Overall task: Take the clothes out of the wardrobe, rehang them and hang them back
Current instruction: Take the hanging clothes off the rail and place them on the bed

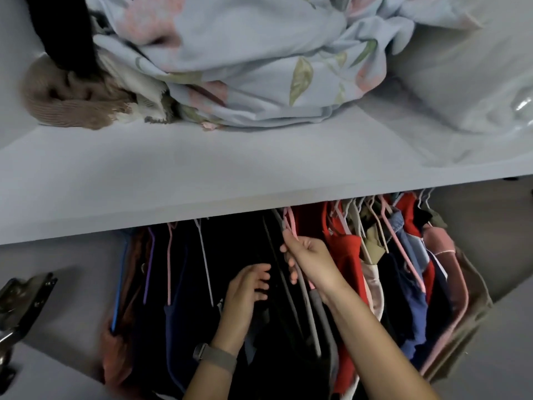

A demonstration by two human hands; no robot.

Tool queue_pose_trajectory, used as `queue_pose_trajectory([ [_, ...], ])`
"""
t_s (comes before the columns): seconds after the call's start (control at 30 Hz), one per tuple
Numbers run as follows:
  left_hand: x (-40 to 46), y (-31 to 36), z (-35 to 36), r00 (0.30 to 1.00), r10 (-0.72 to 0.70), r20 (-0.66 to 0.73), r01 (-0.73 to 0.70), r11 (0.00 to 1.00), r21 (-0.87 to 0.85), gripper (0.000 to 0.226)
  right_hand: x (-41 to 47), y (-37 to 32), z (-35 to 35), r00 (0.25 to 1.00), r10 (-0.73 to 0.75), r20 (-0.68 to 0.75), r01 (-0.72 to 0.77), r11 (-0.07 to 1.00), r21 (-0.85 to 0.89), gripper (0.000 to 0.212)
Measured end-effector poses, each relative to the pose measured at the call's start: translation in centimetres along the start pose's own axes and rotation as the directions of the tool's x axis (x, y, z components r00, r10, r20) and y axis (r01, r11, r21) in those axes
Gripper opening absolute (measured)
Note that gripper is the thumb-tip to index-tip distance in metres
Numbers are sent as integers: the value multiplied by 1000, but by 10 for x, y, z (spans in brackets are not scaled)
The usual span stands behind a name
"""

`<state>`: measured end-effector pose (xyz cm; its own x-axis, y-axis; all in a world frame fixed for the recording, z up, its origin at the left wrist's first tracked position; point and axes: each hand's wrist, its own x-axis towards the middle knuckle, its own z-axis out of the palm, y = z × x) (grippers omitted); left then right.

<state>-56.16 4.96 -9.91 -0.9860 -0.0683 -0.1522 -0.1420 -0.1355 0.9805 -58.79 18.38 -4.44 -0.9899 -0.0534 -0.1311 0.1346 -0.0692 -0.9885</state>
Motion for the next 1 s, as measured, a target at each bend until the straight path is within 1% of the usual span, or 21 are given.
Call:
queue_pose_trajectory([
  [0.03,-1,4,7,999,-6,38,7,999,-36,28,-12,1,-7,999,21,44,-20,999,-25,35],
  [0.07,-4,8,16,996,-8,92,12,999,-51,33,-23,5,-13,996,42,84,-36,997,-67,36],
  [0.13,-11,7,38,979,-31,200,49,995,-88,42,-42,19,-26,991,69,116,-50,986,-158,37],
  [0.17,-16,3,49,970,-69,234,101,987,-127,42,-50,26,-34,992,80,102,-59,980,-189,37],
  [0.23,-28,-6,70,955,-156,251,222,939,-263,33,-69,37,-54,991,112,67,-94,969,-231,38],
  [0.27,-35,-11,79,950,-184,253,261,913,-315,27,-79,40,-66,990,127,58,-108,959,-262,39],
  [0.3,-43,-15,89,945,-187,269,273,903,-332,23,-90,42,-80,989,140,50,-118,945,-306,39],
  [0.37,-65,-25,112,932,-149,330,260,910,-322,20,-115,41,-109,987,160,20,-139,910,-390,41],
  [0.47,-99,-37,147,916,-128,380,266,903,-337,19,-151,34,-153,981,184,-53,-185,839,-512,35],
  [0.53,-118,-40,167,902,-113,417,273,897,-347,21,-173,34,-179,983,132,-128,-183,758,-626,36],
  [0.6,-135,-42,184,885,-107,452,291,887,-359,22,-194,39,-199,981,29,-192,-161,677,-719,36],
  [0.67,-149,-47,200,873,-102,477,290,895,-339,19,-214,47,-213,965,-53,-257,-159,660,-734,33],
  [0.73,-162,-54,212,856,-113,505,290,913,-288,17,-232,58,-224,943,-108,-316,-176,643,-745,35],
  [0.8,-175,-61,220,823,-127,554,278,940,-198,19,-252,68,-231,914,-131,-384,-212,652,-728,37],
  [0.87,-187,-63,223,771,-151,619,268,958,-99,19,-276,75,-234,876,-122,-467,-268,683,-680,38],
  [0.93,-196,-61,226,708,-162,687,216,976,7,22,-299,78,-233,819,-109,-563,-328,716,-616,41],
  [1.0,-205,-60,229,646,-184,741,162,982,102,27,-322,77,-229,730,-100,-676,-396,744,-538,48],
])
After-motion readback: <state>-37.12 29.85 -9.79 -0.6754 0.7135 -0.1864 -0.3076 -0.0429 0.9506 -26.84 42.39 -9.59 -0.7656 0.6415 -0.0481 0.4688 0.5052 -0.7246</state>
